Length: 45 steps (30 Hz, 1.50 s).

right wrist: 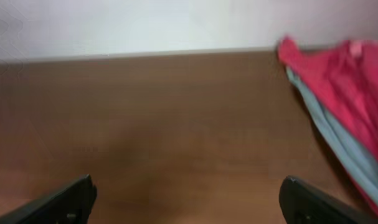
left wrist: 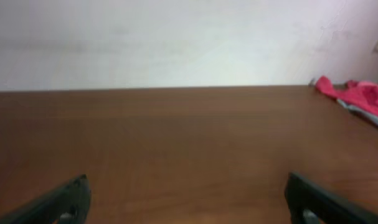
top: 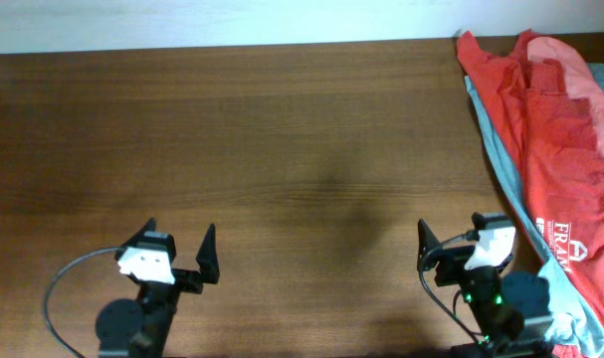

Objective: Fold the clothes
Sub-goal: 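Reach the right gripper into the clothes pile and grasp the orange t-shirt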

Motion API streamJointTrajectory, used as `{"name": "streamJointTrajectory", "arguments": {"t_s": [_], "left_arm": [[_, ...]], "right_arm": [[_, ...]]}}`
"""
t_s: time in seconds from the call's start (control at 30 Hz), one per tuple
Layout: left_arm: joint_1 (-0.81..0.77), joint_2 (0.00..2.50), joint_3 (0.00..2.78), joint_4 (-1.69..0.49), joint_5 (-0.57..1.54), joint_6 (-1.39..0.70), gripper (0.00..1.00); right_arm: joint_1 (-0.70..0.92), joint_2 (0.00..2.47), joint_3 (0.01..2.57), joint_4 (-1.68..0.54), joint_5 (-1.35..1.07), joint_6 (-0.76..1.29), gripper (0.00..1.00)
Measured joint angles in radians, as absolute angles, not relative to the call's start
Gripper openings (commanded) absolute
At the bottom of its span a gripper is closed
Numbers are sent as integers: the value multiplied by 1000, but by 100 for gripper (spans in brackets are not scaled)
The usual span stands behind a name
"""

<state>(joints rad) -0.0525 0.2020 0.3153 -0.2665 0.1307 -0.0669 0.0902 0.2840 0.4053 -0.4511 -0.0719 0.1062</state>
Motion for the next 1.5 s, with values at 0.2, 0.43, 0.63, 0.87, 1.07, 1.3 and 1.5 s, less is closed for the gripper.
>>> {"name": "streamJointTrajectory", "arguments": {"t_s": [0.2, 0.43, 0.63, 0.87, 1.07, 1.3, 1.5], "left_arm": [[-52, 479, 570, -442, 132, -72, 99], [-52, 749, 826, -655, 132, -72, 99], [-52, 843, 968, -727, 132, -73, 99], [-52, 847, 975, -726, 131, -72, 99], [-52, 862, 975, -725, 131, -72, 99], [-52, 897, 975, -725, 131, -73, 99], [-52, 935, 975, -722, 131, -73, 99]], "right_arm": [[89, 585, 674, -646, -72, 105, 98], [82, 952, 1001, -819, -72, 12, 99], [-150, 1225, 1238, -844, -58, -53, 99], [-571, 1475, 1359, -744, -44, -63, 99], [-756, 1602, 1359, -602, -45, -65, 96], [-836, 1757, 1361, -544, -56, -82, 86], [-836, 1885, 1361, -502, -73, -113, 78]]}}
